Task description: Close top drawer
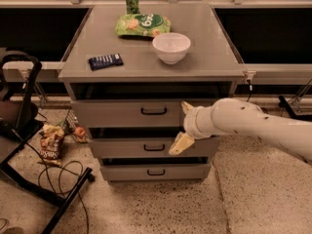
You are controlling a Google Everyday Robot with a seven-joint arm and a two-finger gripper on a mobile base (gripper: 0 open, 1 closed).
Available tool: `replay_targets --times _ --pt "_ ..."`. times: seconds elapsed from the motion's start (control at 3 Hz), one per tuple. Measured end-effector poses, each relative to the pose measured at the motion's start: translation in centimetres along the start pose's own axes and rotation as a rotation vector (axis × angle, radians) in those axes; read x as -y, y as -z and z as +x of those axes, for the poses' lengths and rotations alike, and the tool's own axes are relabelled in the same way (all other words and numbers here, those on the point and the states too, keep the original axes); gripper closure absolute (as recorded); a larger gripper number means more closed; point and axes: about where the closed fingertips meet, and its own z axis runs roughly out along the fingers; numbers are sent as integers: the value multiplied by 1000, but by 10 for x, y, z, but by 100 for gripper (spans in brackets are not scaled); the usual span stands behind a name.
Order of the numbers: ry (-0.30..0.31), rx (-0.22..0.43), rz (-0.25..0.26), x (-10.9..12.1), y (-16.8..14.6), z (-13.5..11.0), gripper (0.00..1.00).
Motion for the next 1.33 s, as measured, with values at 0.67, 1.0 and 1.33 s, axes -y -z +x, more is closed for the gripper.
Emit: replay_targets --times 0.67,1.0,1.33 --pt "2 -1 0 0 0 -1 36" --pt "58 -34 6 5 30 -14 59" --pt "201 -108 35 37 93 -38 82"
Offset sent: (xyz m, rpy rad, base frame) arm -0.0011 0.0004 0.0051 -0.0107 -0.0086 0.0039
